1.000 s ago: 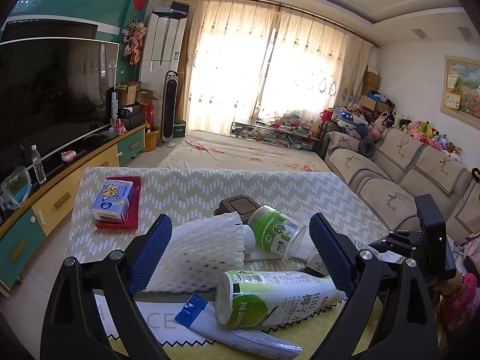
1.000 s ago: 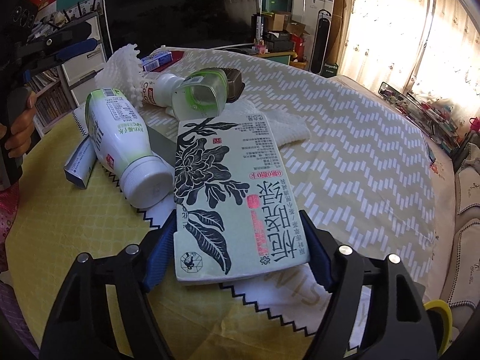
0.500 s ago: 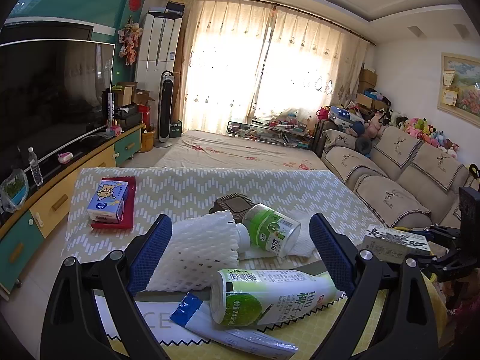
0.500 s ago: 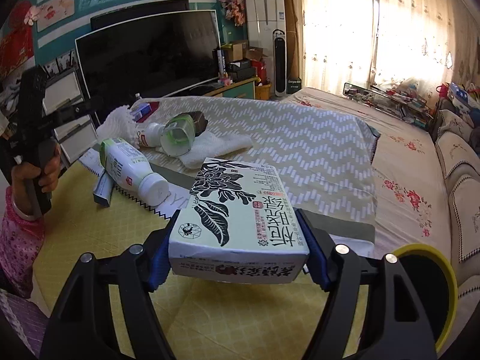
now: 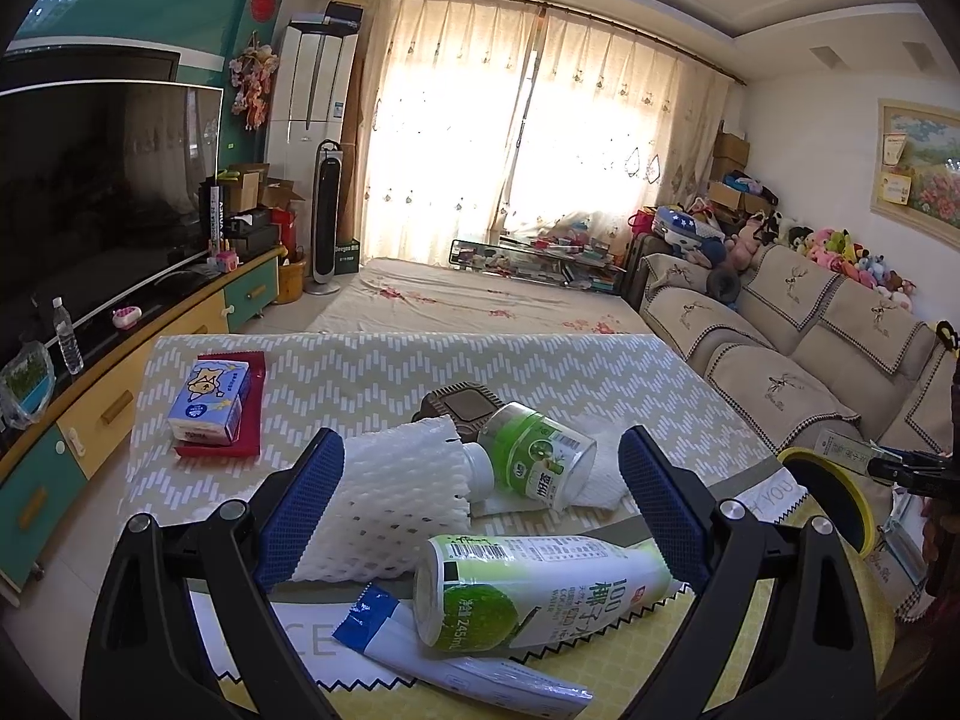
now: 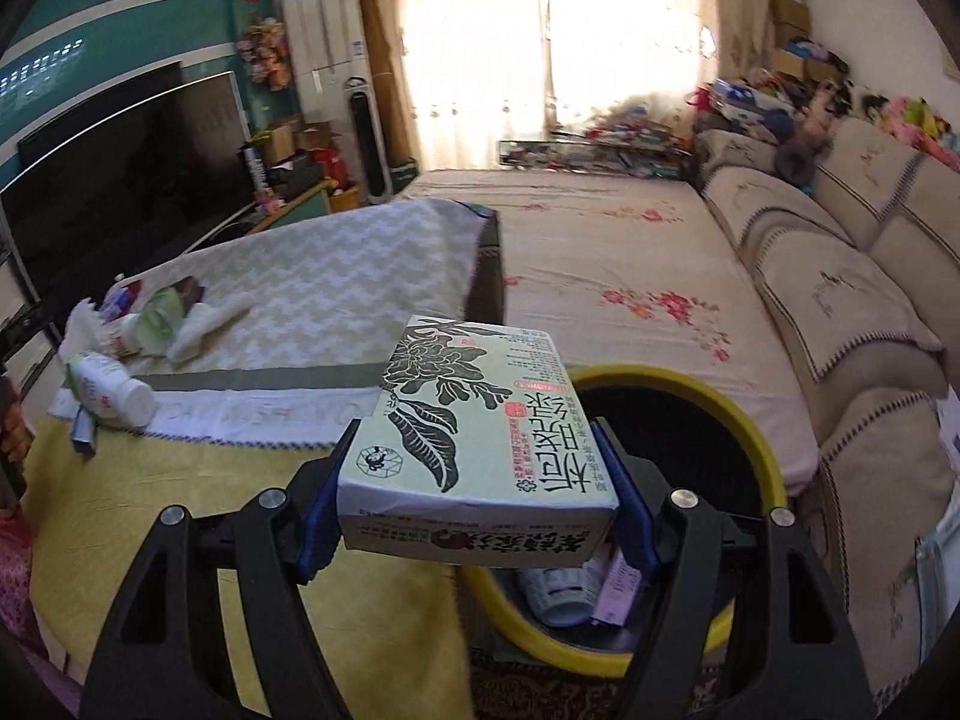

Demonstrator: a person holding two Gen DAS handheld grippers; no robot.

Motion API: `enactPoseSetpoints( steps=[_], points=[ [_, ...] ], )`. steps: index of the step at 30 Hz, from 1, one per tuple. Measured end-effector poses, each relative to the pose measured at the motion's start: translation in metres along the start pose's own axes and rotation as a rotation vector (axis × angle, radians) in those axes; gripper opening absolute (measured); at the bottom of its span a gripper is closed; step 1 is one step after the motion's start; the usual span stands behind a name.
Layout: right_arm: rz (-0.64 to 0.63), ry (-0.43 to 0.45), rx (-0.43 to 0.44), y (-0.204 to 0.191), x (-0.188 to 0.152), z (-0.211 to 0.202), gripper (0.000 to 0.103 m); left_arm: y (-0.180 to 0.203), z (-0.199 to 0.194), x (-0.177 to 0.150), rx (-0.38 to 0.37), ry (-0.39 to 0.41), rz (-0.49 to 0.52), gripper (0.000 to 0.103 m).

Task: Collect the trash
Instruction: 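Carry the tea box over the bin and open the right tool, then grasp the green-labelled coconut-water bottle with the left tool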

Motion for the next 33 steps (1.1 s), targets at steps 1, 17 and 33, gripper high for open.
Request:
enactPoseSetpoints(
  steps=[1,17,33],
  points=[
    [0.028,-0.008,-0.030,0.014,-0.002,0.003,0.069,0.000,0.001,0.000,-0.001,-0.001,0.002,0.092],
    [0.024,0.108,0.069,-0.064,0.023,0.029,0.079,0.007,0.008,-0.002,-0.014,-0.024,0.028,0.092],
    [-0.031,0.027,0.241,-0.149,0.002,0.074,0.080,0.031,0.051,-0.041,-0.115,-0.265,0.128,0.092]
  ],
)
Point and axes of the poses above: each gripper's, at about its wrist camera, not at the fingertips, and z roughly the way its jaws point, y to its right, x to its top, the point moved 7 cm from there along z, roughly the way its jaws point, and after that the axes turned 15 degrees about z, right-handed, at the moved point
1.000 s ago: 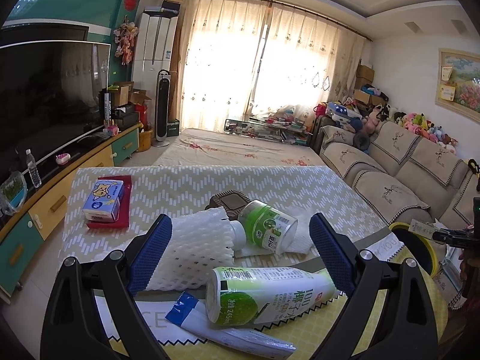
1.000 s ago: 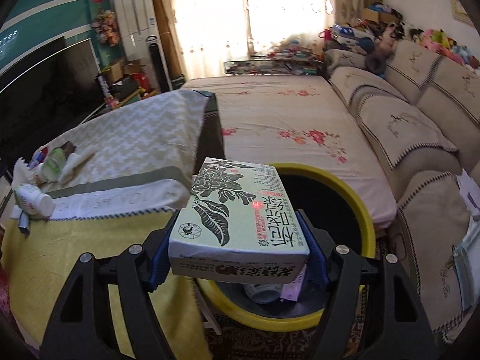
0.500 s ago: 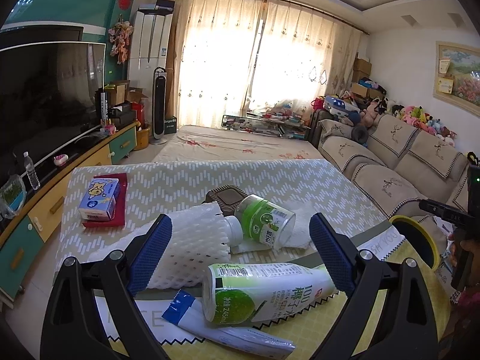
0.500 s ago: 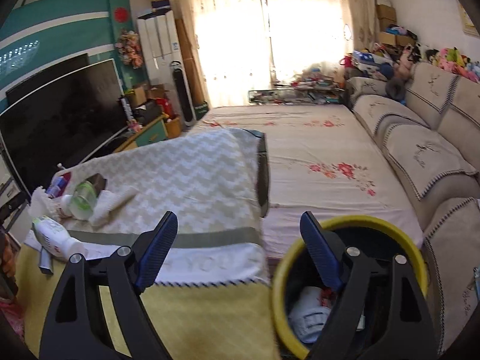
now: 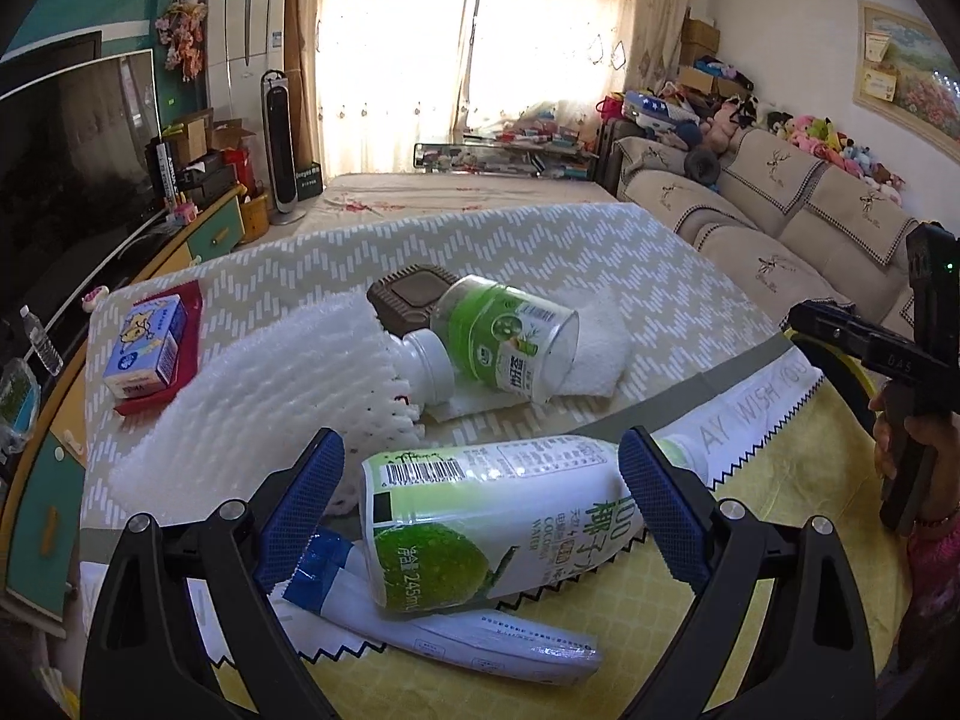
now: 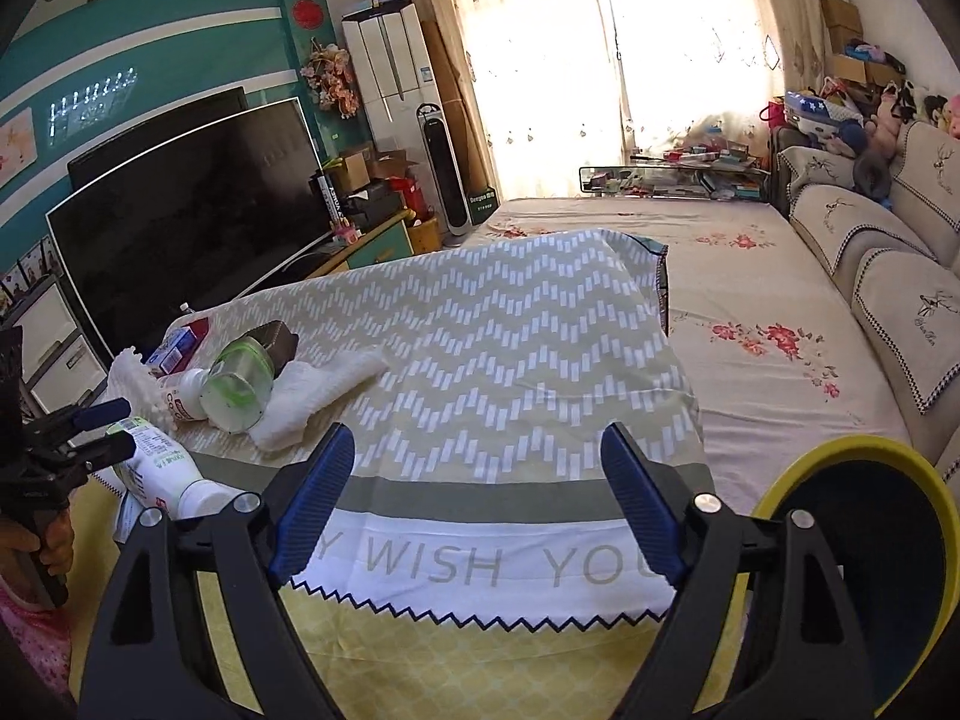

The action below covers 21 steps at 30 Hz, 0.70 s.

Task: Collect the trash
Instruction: 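Grasp the green-labelled coconut-water bottle with the left tool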

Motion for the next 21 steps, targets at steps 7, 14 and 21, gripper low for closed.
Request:
enactPoseSetpoints(
  steps=[7,14,21],
  points=[
    [0.011,0.012,0.019,0.002,0.004,-0.005,0.080,0.016,0.003,-0.007,-0.073,-0.047,-0.020,0.092],
    [0.031,0.027,0.039,0.005,0.009,-0.010,0.080,0.086,-0.002,-0.015,-0.207,-0.088,0.136,0.093],
    [0.039,0.046,0.047,0.007,0.011,-0.015,0.081,0.105,-0.006,-0.014,-0.191,-0.112,0.380,0.093]
  ],
)
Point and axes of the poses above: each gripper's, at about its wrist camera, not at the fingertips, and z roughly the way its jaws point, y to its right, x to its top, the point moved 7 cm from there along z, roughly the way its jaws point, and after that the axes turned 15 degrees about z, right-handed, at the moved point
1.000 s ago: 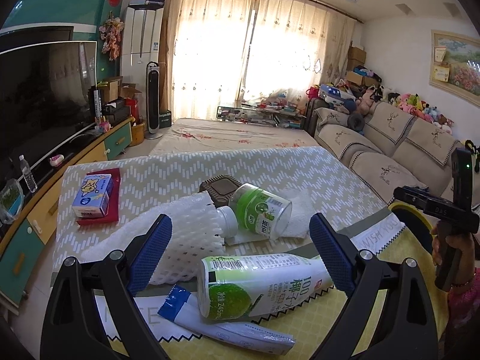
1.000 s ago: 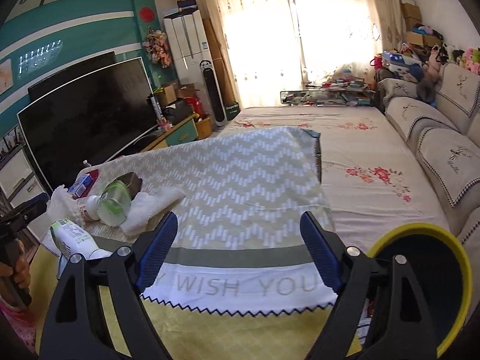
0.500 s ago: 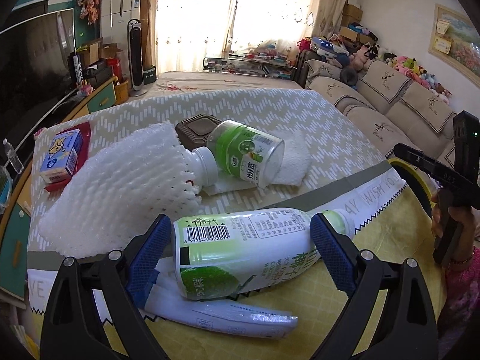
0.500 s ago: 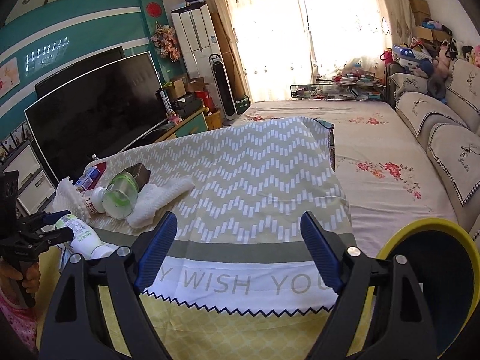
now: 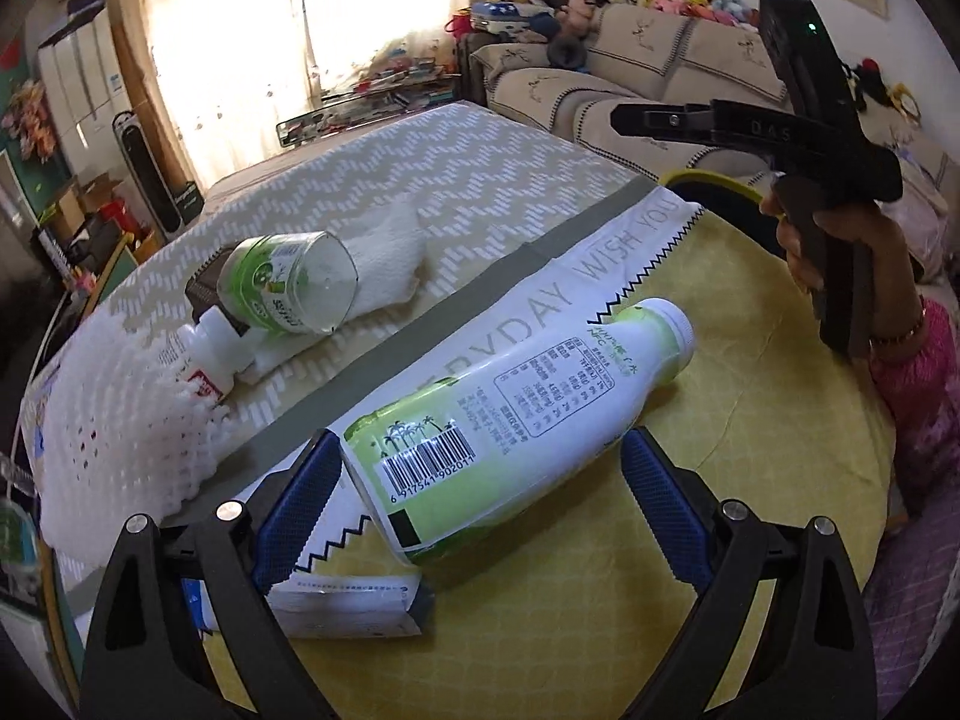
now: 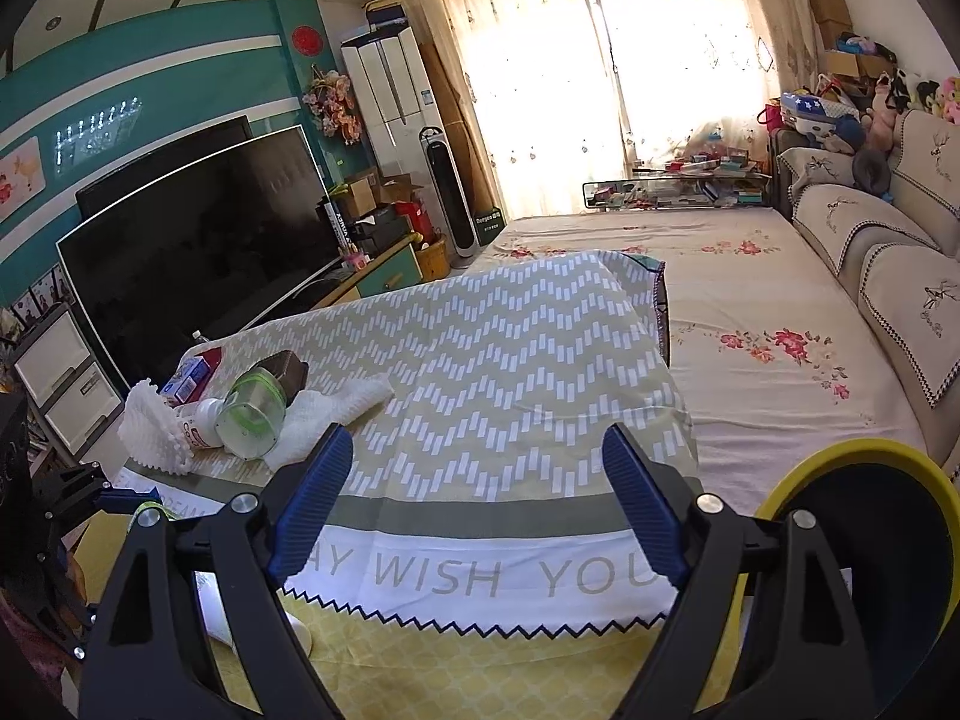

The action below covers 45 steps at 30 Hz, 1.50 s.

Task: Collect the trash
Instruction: 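Grasp the green-labelled coconut-water bottle with the left tool, then carry the bottle over the bin and open the left tool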

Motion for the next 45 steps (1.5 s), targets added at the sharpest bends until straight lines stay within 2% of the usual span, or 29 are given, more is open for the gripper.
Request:
enactPoseSetpoints(
  steps=[6,9,13,16,20,23,28,33,36,45],
  points=[
    [0.001,-0.006,-0.006,0.001,-0.001,0.003,0.081,-0.009,0.002,0.011,0.004,-0.005,0.158,0.093],
    [0.000,-0.011,-0.007,0.001,-0.001,0.003,0.081,-0.005,0.006,0.019,-0.032,-0.022,0.231,0.093],
    [0.007,-0.019,-0.004,0.002,-0.002,0.005,0.081,0.006,0.014,0.023,-0.130,-0.051,0.303,0.093],
    [0.013,-0.023,0.000,0.003,-0.003,0.005,0.081,0.011,0.019,0.017,-0.169,-0.093,0.315,0.092],
    [0.020,-0.022,0.008,0.003,-0.003,0.004,0.081,0.021,0.015,0.006,-0.223,-0.124,0.295,0.075],
    [0.021,-0.020,0.015,0.002,-0.002,0.003,0.081,0.029,0.010,0.001,-0.251,-0.131,0.262,0.073],
    [0.027,-0.017,0.020,0.003,-0.002,0.001,0.081,0.030,0.017,0.000,-0.208,-0.155,0.188,0.073],
    [0.028,-0.018,0.023,0.003,-0.001,0.000,0.081,0.023,0.028,-0.002,-0.183,-0.170,0.108,0.058],
    [0.029,-0.014,0.028,0.002,-0.001,-0.001,0.081,0.023,0.028,0.001,-0.168,-0.149,0.078,0.054],
    [0.033,0.004,0.032,0.002,0.004,-0.005,0.081,0.015,0.010,0.017,0.023,-0.081,-0.020,0.051]
  ],
)
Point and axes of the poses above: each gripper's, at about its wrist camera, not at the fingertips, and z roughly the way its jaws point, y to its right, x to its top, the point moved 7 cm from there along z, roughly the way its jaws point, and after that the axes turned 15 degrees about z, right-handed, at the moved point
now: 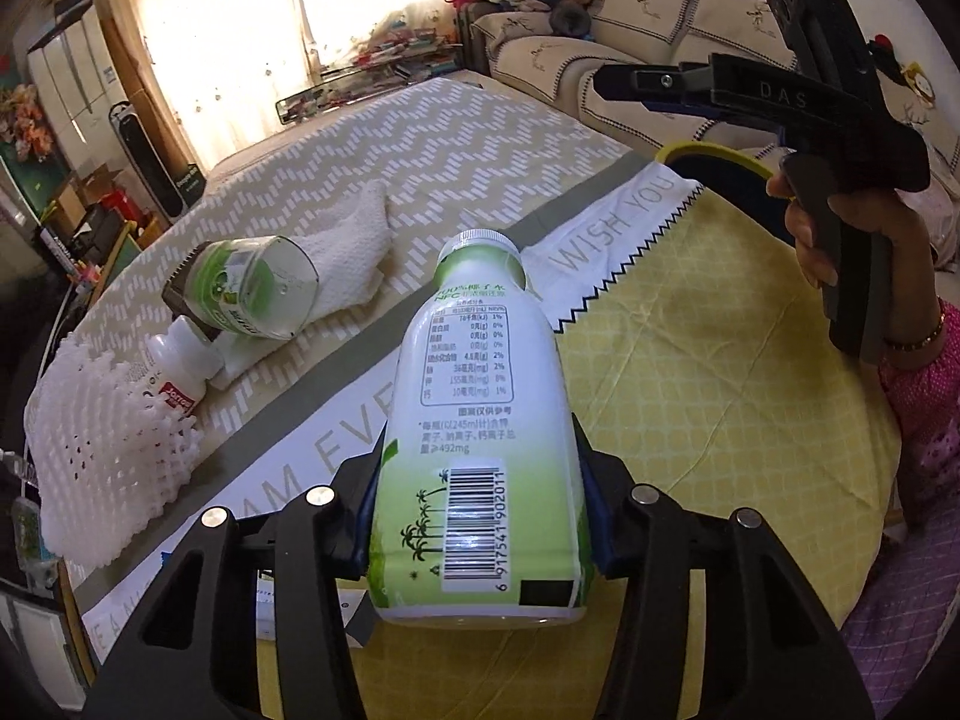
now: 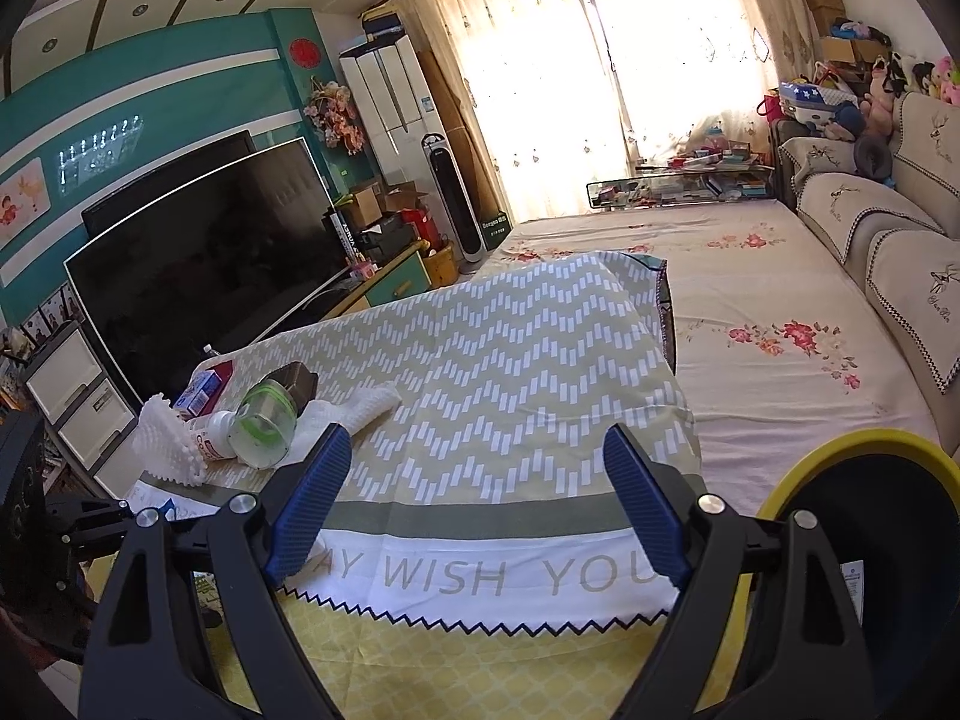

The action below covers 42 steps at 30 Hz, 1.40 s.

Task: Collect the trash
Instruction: 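Carry the bottle over the bin and open the left tool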

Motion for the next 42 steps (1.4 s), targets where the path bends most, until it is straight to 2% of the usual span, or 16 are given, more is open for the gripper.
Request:
enactPoseSetpoints(
  steps=[5,8,13,16,19,21,26,32,36,40,42],
  points=[
    [0.009,0.025,0.005,-0.004,0.004,-0.015,0.081,-0.005,-0.014,0.006,0.060,0.027,-0.037,0.051],
    [-0.008,0.054,0.031,-0.011,0.007,-0.041,0.081,-0.005,-0.027,0.012,0.083,0.062,-0.041,0.051],
    [-0.045,0.130,0.012,-0.003,0.013,-0.109,0.081,0.008,-0.043,0.032,0.085,0.111,-0.011,0.051],
    [-0.043,0.191,-0.033,0.015,0.017,-0.153,0.082,0.020,-0.047,0.049,0.059,0.145,-0.004,0.051],
    [-0.037,0.244,-0.141,0.041,0.018,-0.188,0.082,0.036,-0.046,0.073,0.024,0.180,0.005,0.051],
    [-0.023,0.265,-0.192,0.060,0.017,-0.208,0.082,0.050,-0.039,0.091,-0.010,0.191,0.019,0.051],
    [0.044,0.305,-0.259,0.104,0.015,-0.243,0.083,0.095,-0.017,0.143,-0.093,0.201,0.092,0.051],
    [0.117,0.358,-0.287,0.142,0.015,-0.274,0.083,0.152,0.016,0.213,-0.191,0.190,0.173,0.051],
    [0.135,0.369,-0.289,0.153,0.014,-0.282,0.083,0.184,0.044,0.251,-0.215,0.174,0.218,0.051],
    [0.147,0.375,-0.284,0.160,0.014,-0.285,0.083,0.205,0.078,0.272,-0.241,0.140,0.221,0.051],
    [0.150,0.372,-0.281,0.161,0.014,-0.284,0.083,0.207,0.092,0.277,-0.216,0.140,0.209,0.052]
  ],
)
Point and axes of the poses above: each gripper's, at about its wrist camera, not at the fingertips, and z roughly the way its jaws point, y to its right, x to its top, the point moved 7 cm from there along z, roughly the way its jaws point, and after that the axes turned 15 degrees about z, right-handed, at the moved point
